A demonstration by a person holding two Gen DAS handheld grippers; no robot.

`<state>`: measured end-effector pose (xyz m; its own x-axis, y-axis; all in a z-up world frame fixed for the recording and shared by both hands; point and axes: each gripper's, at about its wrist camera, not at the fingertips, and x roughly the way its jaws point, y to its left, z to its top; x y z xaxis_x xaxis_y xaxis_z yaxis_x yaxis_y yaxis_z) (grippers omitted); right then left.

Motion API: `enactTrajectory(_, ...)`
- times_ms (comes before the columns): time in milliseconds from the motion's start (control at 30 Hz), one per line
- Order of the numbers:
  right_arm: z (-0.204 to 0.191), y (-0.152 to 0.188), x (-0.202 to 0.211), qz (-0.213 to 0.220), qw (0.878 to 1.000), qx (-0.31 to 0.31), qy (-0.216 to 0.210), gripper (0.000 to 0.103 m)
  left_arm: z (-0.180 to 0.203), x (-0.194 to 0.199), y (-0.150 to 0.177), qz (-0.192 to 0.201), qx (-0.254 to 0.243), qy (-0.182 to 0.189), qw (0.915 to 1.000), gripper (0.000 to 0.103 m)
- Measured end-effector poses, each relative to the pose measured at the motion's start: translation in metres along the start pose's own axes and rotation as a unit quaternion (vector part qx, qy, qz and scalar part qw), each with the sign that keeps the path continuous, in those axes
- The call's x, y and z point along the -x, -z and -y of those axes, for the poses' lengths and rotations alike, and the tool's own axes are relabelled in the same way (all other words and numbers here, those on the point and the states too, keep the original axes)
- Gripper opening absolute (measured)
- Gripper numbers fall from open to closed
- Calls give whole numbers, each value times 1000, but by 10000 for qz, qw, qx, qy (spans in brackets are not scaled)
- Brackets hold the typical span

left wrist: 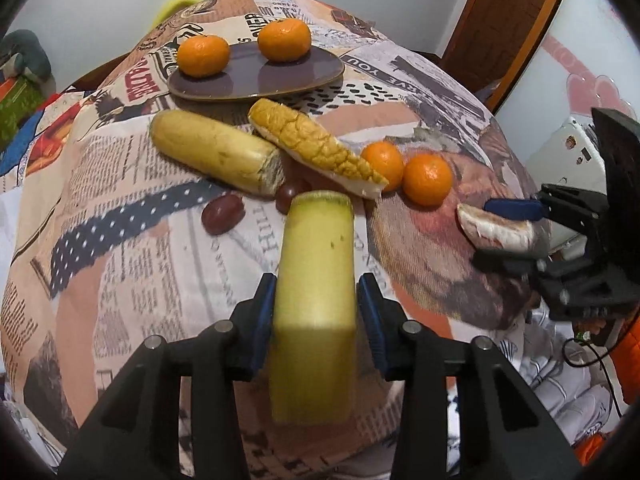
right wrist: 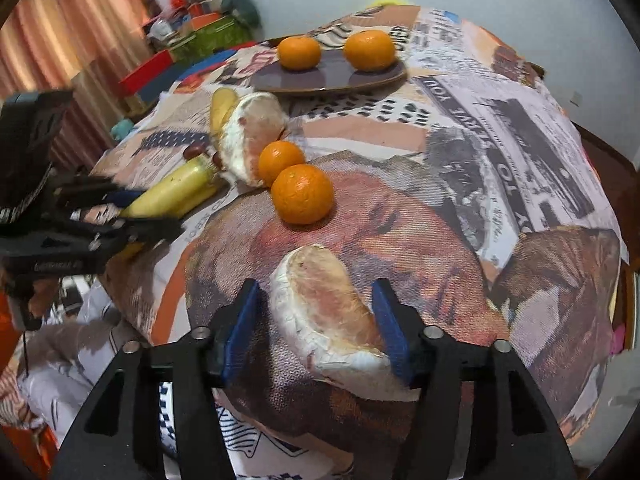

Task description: Organize fruits

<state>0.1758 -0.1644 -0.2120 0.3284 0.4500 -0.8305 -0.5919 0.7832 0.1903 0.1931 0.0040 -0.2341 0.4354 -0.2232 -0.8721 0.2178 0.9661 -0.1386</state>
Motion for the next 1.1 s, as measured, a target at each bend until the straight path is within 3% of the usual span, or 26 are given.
enactTrajectory(100, -3, 0, -2, -9, 9998, 151, 91, 56, -1, -3, -4, 43, 32, -3, 10000, 41)
enactTrajectory(167, -1, 0, -1, 32, 9998, 126, 149, 46, -1, -2, -5, 71, 62, -32, 9999, 40)
enactTrajectory(467, 6, -3, 16, 332, 9990, -272, 92, 39, -6, 23, -2, 346, 182, -46, 9992, 37)
enactTrajectory(1100, 0, -43, 53, 1310, 9902, -419, 241, 37, -12, 93, -39, 1443, 421, -20, 9886, 36)
